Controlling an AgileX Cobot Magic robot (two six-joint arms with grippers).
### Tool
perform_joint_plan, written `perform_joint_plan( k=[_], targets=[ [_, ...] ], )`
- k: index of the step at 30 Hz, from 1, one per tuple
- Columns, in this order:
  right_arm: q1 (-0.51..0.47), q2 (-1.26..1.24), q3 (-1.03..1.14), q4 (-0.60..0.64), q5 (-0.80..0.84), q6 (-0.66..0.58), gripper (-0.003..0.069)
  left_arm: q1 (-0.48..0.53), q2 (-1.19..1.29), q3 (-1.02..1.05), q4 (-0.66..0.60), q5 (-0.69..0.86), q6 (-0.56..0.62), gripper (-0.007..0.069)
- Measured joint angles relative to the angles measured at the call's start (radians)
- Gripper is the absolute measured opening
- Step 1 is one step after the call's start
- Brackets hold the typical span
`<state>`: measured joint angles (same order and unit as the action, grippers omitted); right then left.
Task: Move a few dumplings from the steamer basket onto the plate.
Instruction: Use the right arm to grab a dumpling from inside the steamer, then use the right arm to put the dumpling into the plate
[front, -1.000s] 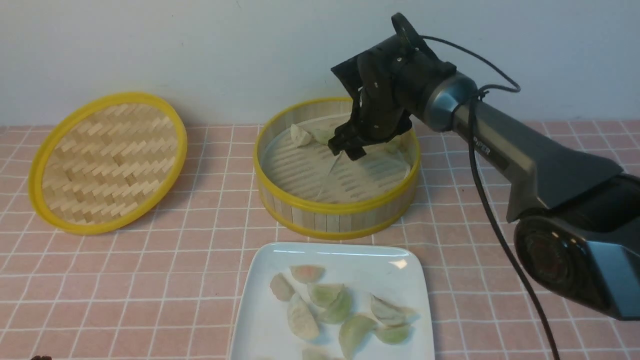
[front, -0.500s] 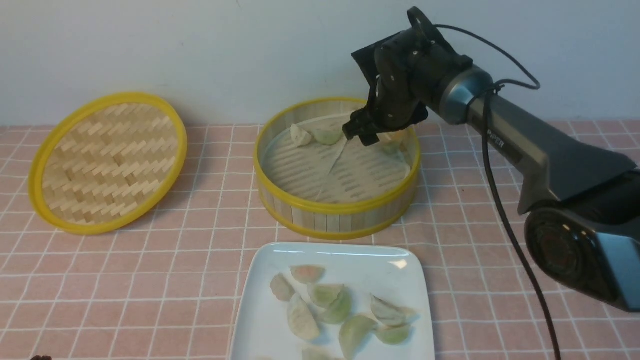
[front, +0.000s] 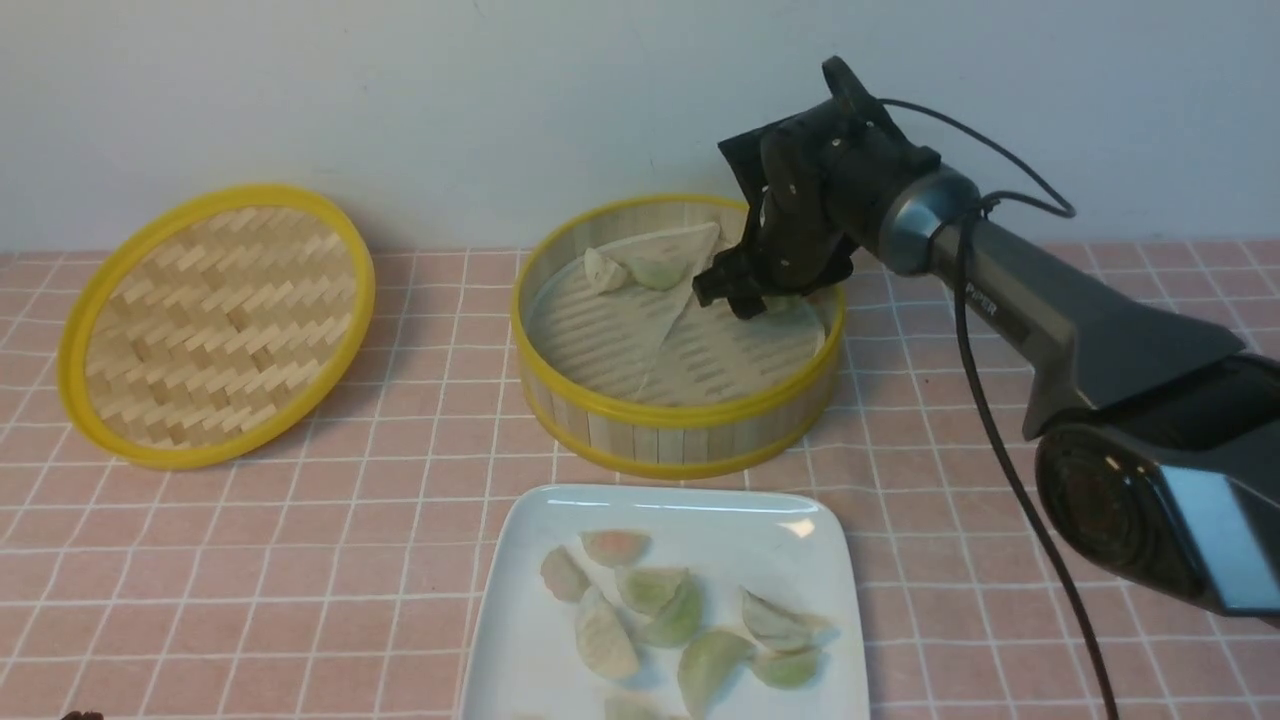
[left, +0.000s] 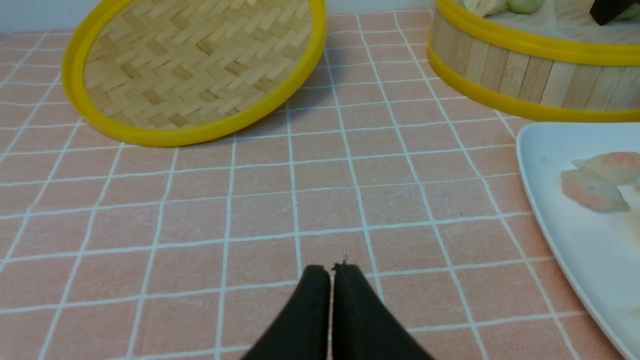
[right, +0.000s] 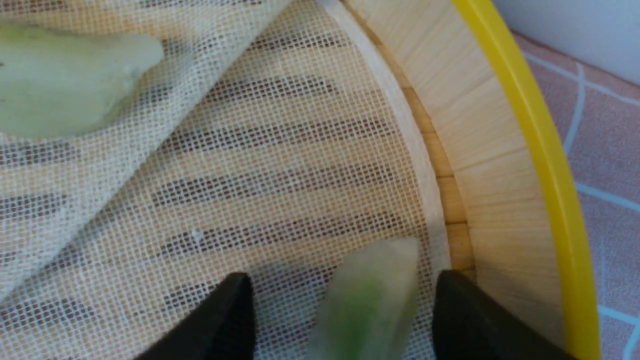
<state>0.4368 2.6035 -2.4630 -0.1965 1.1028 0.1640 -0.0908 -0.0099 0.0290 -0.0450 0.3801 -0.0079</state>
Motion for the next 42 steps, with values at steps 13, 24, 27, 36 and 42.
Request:
perform_joint_plan(
  k=[13,24,27,36,42],
  targets=[
    [-0.003,-0.020,-0.105,0.004,0.136,-0.001,0.0206,0.000,0.000,0.000,0.000,0.000,0.000,-0.0006],
    [0.041,-0.366,0.141,0.330,0.147,-0.124,0.0206,0.000,0.000,0.000,0.000,0.000,0.000,-0.0006],
    [0.101,-0.505,0.369,0.342,0.146,-0.128,0.0206,0.000,0.000,0.000,0.000,0.000,0.000,-0.0006],
    [0.254,-0.648,0.852,0.289,0.115,-0.101,0.0206,0.000,0.000,0.000,0.000,0.000,0.000,-0.0006],
    [0.248,-0.573,0.872,0.249,0.059,-0.049,0.0349,0.000,0.000,0.000,0.000,0.000,0.000,-0.0006]
  ],
)
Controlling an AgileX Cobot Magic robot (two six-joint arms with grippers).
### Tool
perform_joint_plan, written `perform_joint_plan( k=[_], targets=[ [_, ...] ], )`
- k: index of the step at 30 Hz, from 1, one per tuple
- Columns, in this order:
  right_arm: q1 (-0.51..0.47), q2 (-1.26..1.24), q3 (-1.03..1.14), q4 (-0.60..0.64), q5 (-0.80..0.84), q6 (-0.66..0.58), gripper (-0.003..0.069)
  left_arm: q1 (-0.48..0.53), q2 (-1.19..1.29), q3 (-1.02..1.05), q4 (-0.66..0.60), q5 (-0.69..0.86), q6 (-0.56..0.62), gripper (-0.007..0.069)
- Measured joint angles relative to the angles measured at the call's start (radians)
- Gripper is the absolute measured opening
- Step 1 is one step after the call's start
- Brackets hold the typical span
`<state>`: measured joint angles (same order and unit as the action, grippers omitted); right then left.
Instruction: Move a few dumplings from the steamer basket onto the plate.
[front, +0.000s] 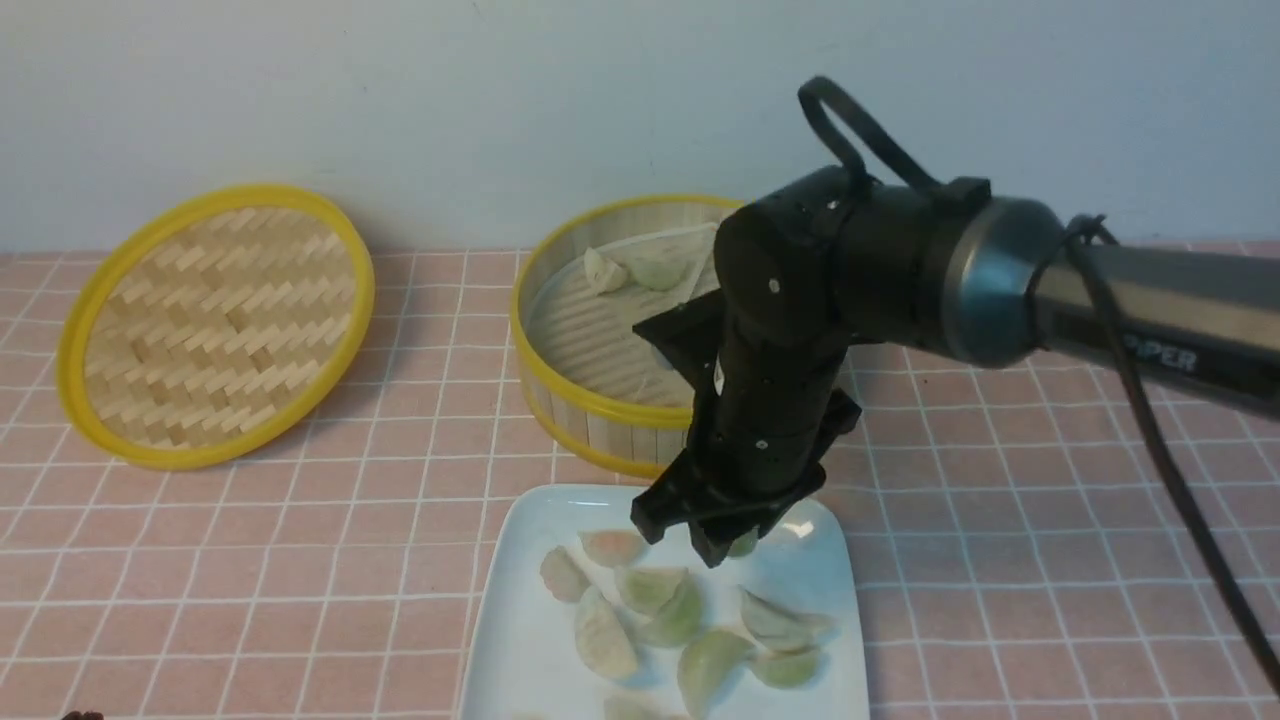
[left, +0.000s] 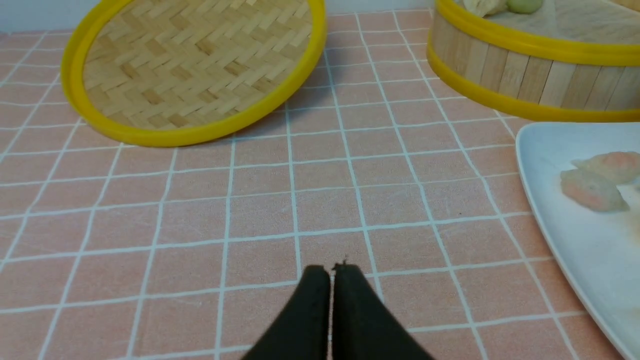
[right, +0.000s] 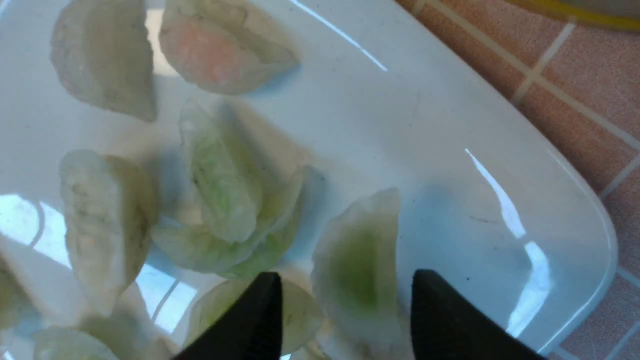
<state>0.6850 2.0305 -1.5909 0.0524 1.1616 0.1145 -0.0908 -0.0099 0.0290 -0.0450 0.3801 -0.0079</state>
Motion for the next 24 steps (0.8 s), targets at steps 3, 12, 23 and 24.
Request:
perform_joint_plan(
  k=[3,12,23,24],
  targets=[
    [0.000,0.005,0.001,0.000,-0.005,0.012,0.0484,0.000,0.000,0.000,0.000,0.000,0.000,-0.0006],
    [0.013,-0.106,-0.073,-0.036,0.060,0.017,0.0325,0.000,0.000,0.000,0.000,0.000,0.000,-0.0006],
    [0.026,-0.740,0.010,-0.079,0.005,0.114,-0.0013,0.000,0.000,0.000,0.000,0.001,0.000,-0.0006],
    [0.026,-0.794,0.060,-0.089,-0.028,0.124,-0.0013,0.000,0.000,0.000,0.000,0.001,0.000,-0.0006]
  ],
)
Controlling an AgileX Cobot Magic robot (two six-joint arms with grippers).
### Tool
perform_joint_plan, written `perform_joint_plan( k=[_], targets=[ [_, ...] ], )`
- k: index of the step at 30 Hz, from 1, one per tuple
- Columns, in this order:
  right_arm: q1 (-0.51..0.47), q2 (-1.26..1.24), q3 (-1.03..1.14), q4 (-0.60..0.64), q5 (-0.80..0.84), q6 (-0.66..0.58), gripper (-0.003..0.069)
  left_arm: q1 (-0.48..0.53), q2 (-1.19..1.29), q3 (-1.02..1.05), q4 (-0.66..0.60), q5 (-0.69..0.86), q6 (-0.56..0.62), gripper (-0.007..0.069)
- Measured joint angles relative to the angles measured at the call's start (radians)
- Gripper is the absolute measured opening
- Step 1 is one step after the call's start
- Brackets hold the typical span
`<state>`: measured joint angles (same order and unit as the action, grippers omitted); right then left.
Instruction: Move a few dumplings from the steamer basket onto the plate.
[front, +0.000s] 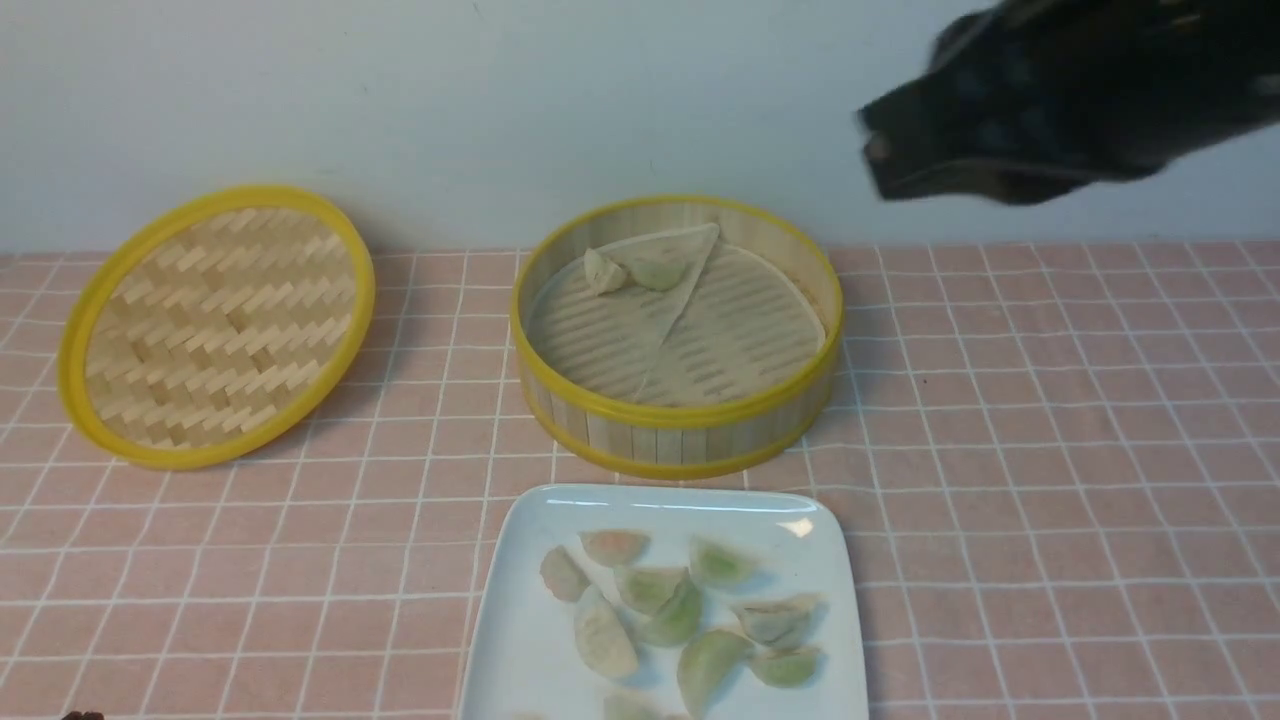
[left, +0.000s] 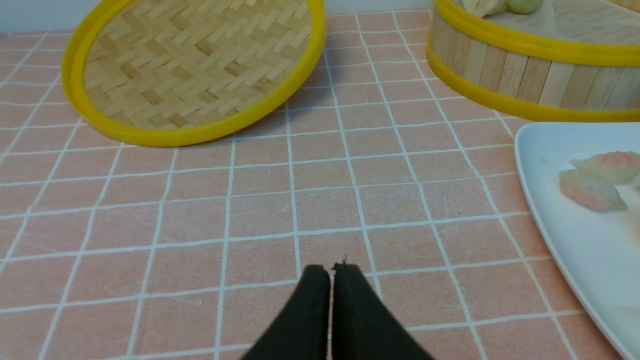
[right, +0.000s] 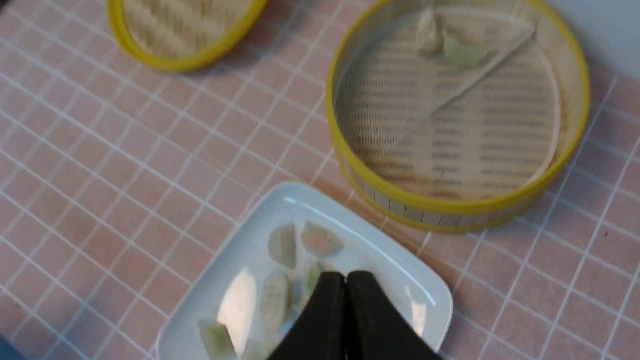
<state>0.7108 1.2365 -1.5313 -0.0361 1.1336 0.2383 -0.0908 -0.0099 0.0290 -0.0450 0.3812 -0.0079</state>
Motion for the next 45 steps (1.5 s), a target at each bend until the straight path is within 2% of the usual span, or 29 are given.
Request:
perform_joint_plan(
  k=[4,5,7,8,10,12,16,19,30,33,35,40,45],
  targets=[
    [0.000,-0.288,0.295,-0.060,-0.254,0.058,-0.0014,0.000,0.000,0.000,0.000,0.000,0.000,-0.0006],
    [0.000,-0.303,0.295,-0.060,-0.269,0.062,-0.0014,0.000,0.000,0.000,0.000,0.000,0.000,-0.0006],
    [0.000,-0.494,0.532,-0.121,-0.487,0.107,-0.0014,0.000,0.000,0.000,0.000,0.000,0.000,-0.0006],
    [0.000,-0.522,0.569,-0.137,-0.521,0.118,-0.0014,0.000,0.000,0.000,0.000,0.000,0.000,-0.0006],
    [0.000,-0.668,0.769,-0.185,-0.690,0.182,-0.0014,0.000,0.000,0.000,0.000,0.000,0.000,-0.0006],
    [0.000,-0.775,0.898,-0.228,-0.768,0.251,-0.0014,0.000,0.000,0.000,0.000,0.000,0.000,-0.0006],
    [0.000,-0.939,1.050,-0.328,-0.798,0.358,-0.0014,0.000,0.000,0.000,0.000,0.000,0.000,-0.0006],
    [0.000,-1.041,1.114,-0.350,-0.812,0.405,-0.0014,0.000,0.000,0.000,0.000,0.000,0.000,-0.0006],
    [0.000,-1.207,1.192,-0.376,-0.834,0.419,-0.0014,0.000,0.000,0.000,0.000,0.000,0.000,-0.0006],
    [0.000,-1.207,1.192,-0.317,-0.835,0.374,-0.0014,0.000,0.000,-0.001,0.000,0.000,0.000,-0.0006],
    [0.000,-1.207,1.195,-0.167,-0.836,0.222,-0.0014,0.000,0.000,-0.001,0.000,0.000,0.000,-0.0006],
    [0.000,-1.207,1.200,0.060,-0.836,-0.052,-0.0014,0.000,0.000,-0.001,0.000,0.000,0.000,-0.0006],
    [-0.014,-1.213,1.214,0.124,-0.841,-0.180,-0.0014,0.000,0.000,-0.001,0.000,0.000,0.000,-0.0006]
  ],
)
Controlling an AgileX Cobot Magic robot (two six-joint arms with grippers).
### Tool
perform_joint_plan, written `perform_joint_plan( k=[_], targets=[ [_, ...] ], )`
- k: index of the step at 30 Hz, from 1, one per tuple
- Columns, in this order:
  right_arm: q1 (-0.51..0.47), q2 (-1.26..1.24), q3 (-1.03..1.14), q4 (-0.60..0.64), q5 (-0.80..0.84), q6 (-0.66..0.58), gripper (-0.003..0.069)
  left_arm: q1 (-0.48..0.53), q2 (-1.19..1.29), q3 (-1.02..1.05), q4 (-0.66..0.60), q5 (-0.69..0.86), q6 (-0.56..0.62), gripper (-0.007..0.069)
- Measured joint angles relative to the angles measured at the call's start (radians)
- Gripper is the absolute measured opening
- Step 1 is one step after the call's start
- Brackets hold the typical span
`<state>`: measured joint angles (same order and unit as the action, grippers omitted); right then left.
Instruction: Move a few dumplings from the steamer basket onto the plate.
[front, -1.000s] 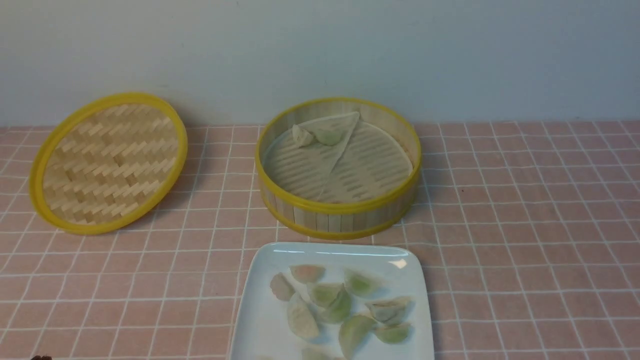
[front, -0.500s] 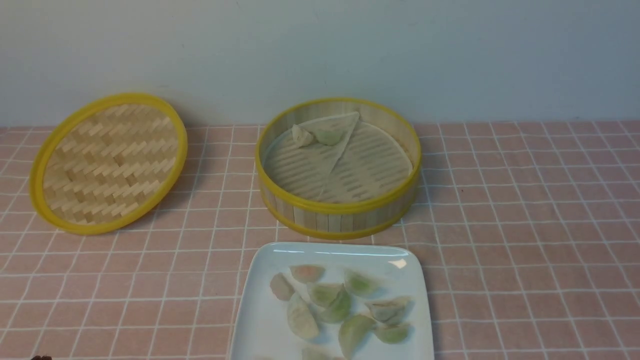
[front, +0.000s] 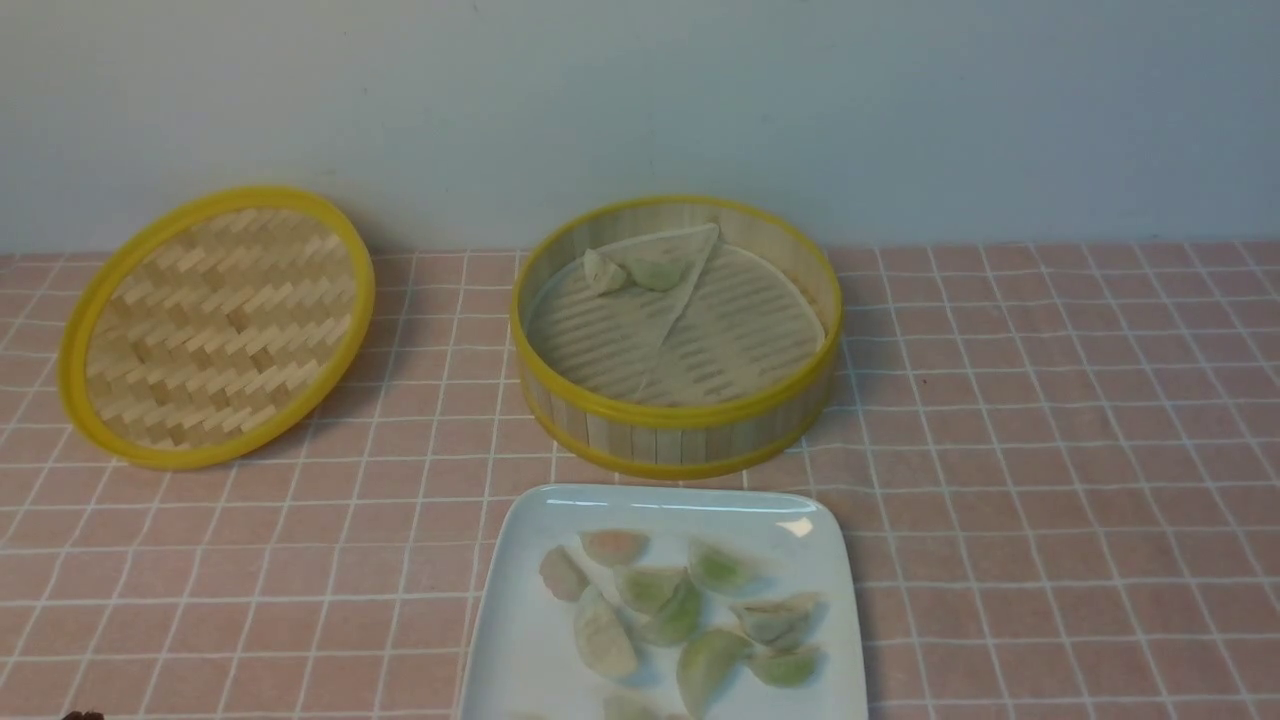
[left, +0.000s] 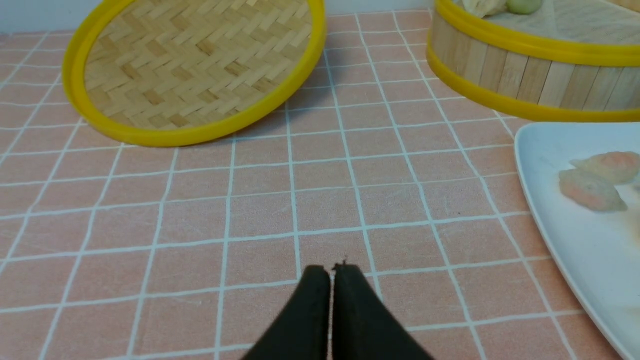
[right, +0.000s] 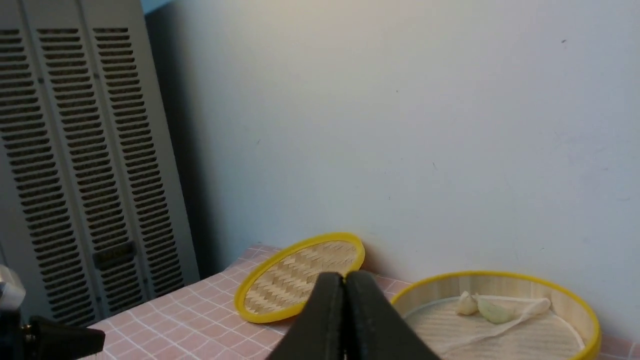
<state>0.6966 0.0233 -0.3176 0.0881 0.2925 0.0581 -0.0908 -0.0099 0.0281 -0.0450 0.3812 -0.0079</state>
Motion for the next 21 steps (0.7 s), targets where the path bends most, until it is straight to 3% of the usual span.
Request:
perform_joint_plan(
  k=[6,9,11,16,21],
  targets=[
    [-0.312,-0.015,0.098,0.008,-0.002,-0.015,-0.0014,0.000,0.000,0.000,0.000,0.000,0.000,-0.0006],
    [-0.552,-0.015,0.219,-0.003,-0.001,-0.030,-0.0014,0.000,0.000,0.000,0.000,0.000,0.000,-0.0006],
    [-0.626,-0.015,0.275,-0.006,-0.001,-0.034,-0.0014,0.000,0.000,0.000,0.000,0.000,0.000,-0.0006],
    [-0.738,-0.029,0.344,-0.007,0.069,-0.042,-0.0014,0.000,0.000,0.000,0.000,0.000,0.000,-0.0006],
    [-0.746,-0.033,0.343,-0.008,0.080,-0.045,-0.0014,0.000,0.000,0.000,0.000,0.000,0.000,-0.0006]
  ],
)
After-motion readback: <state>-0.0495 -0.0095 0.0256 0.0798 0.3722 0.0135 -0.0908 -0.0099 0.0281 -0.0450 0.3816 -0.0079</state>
